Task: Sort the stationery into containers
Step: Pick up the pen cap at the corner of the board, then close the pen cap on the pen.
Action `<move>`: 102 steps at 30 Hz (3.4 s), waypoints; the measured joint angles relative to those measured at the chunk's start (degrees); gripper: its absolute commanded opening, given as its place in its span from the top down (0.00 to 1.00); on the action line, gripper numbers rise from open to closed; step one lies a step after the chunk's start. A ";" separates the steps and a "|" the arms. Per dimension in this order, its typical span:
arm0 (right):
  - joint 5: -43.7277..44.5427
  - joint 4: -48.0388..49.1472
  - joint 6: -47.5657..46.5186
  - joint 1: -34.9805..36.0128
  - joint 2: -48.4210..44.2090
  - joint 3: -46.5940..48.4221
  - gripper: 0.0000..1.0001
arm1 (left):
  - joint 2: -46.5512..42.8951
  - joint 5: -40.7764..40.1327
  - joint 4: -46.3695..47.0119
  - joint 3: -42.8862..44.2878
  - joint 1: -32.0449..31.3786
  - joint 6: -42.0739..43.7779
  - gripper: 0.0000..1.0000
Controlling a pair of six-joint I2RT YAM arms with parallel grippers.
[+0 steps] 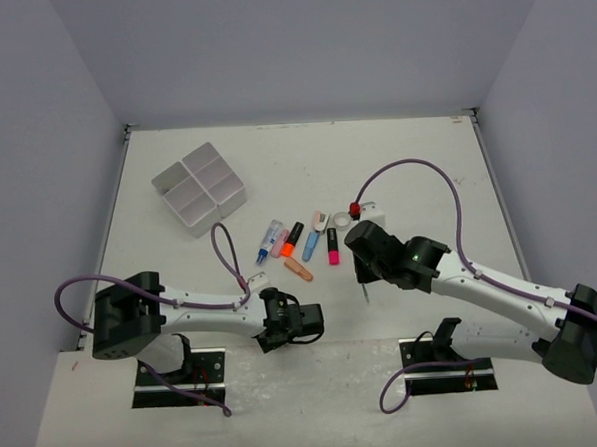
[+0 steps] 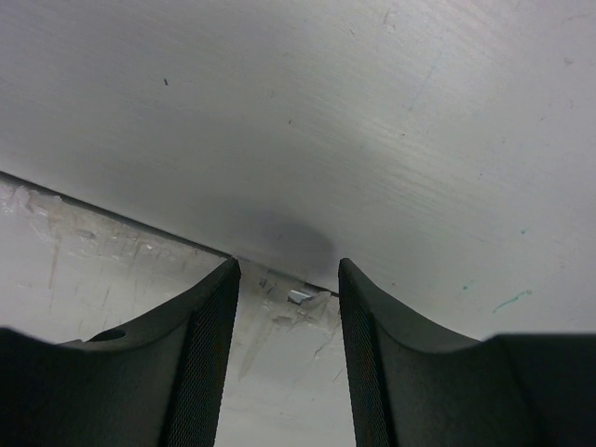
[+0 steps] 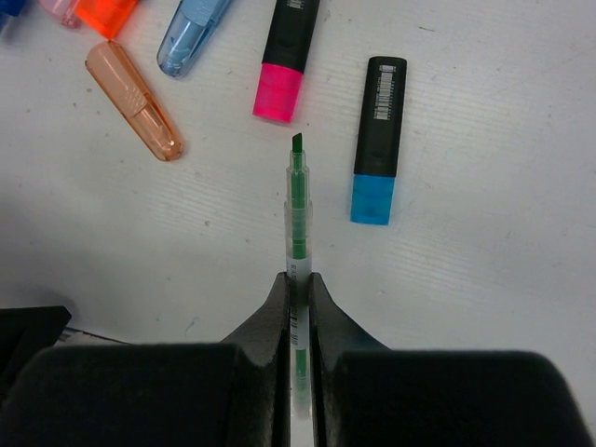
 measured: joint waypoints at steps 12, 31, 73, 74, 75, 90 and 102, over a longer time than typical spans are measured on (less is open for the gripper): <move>-0.33 0.85 -0.97 0.00 -0.68 -1.13 1.00 | 1.83 -0.07 1.70 -0.84 0.00 -0.04 0.63; -1.12 1.96 -2.00 0.00 -1.45 -1.76 1.00 | 1.27 -2.37 3.93 -1.60 0.07 -0.13 1.00; -33.04 59.65 2.04 5.98 -27.39 -28.34 1.00 | -39.42 -19.57 57.18 -0.81 0.83 66.99 1.00; -32.94 59.58 1.72 5.98 -27.64 -28.03 1.00 | -39.37 -18.95 57.66 -0.81 0.83 67.66 1.00; -32.84 59.47 1.36 5.97 -27.85 -27.73 1.00 | -39.30 -18.33 58.10 -0.81 0.83 68.28 1.00; -31.16 54.86 -2.88 6.01 -31.72 -23.38 1.00 | -36.51 -13.60 59.41 -0.81 0.83 71.26 1.00; -29.78 51.65 -3.97 6.03 -31.72 -21.95 1.00 | -36.27 -12.02 59.47 -0.81 0.83 71.25 1.00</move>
